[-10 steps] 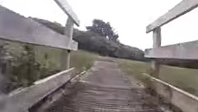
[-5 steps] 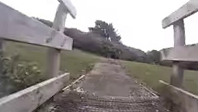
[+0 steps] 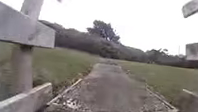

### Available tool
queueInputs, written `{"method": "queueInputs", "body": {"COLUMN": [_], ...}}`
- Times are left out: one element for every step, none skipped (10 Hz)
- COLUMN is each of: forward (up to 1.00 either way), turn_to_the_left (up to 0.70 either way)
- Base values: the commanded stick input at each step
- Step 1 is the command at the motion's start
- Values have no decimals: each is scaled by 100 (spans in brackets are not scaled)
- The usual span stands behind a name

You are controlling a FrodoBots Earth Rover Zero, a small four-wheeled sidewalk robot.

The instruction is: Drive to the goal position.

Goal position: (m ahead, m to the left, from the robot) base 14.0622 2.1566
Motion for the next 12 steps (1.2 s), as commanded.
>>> {"method": "queueInputs", "body": {"forward": [100, 100, 100, 100, 100, 100, 100, 100, 100, 100, 100, 100], "turn_to_the_left": [-12, -28, -8, -4, 0, 0, 0, 0, 0, 0, 0, -9]}}
